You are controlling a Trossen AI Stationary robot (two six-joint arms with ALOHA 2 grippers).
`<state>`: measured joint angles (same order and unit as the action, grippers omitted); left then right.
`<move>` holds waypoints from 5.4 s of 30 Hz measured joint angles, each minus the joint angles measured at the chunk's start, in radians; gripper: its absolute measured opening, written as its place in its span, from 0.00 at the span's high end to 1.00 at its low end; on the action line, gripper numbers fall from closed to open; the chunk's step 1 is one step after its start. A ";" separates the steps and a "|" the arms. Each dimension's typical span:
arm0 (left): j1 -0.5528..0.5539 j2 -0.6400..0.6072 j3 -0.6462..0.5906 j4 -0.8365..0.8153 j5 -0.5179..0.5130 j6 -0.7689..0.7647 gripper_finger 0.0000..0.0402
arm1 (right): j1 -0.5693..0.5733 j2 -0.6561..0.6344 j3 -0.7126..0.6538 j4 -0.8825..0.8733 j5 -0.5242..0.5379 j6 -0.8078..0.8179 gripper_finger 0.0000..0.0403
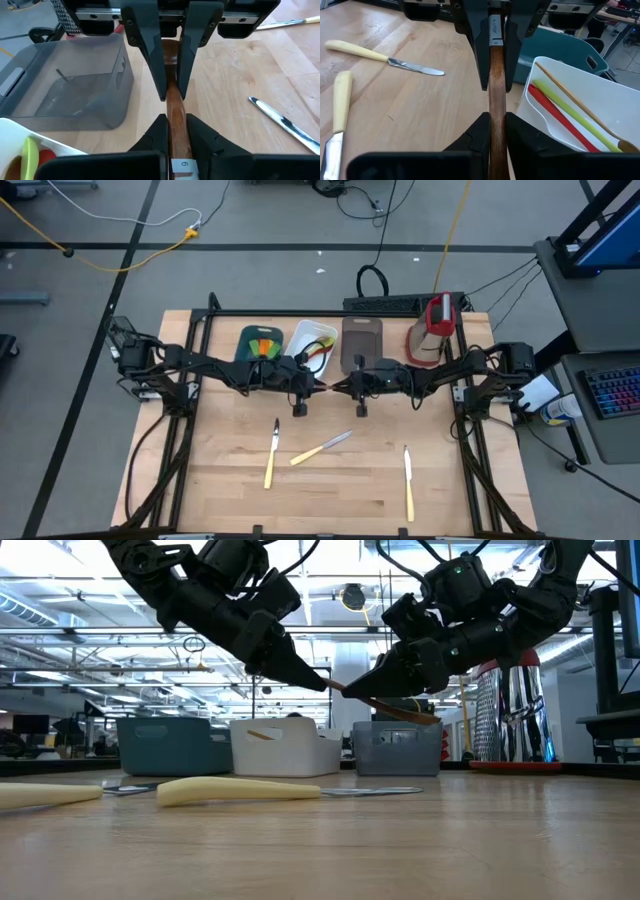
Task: Pick & Place Kitchen Items
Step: Put the brown serving spoon into the white bin, then put the left yellow table knife into the black bin
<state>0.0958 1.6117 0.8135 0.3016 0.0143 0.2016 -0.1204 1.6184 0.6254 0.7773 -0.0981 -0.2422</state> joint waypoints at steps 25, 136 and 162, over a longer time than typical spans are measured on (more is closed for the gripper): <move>-0.099 -0.158 0.002 -0.203 -0.364 -0.159 0.93 | 0.063 0.000 0.002 0.122 -0.011 -0.017 0.60; -0.450 -0.279 0.001 -0.793 -0.129 -1.547 0.54 | 0.135 0.000 0.001 0.056 -0.192 0.039 0.51; -0.593 0.095 0.010 -0.692 0.100 -1.999 0.54 | 0.095 0.000 0.002 0.188 -0.192 -0.297 0.51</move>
<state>-0.4977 1.7065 0.8235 -0.3908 0.1148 -1.7971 -0.0255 1.6180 0.6273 0.9649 -0.2897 -0.5388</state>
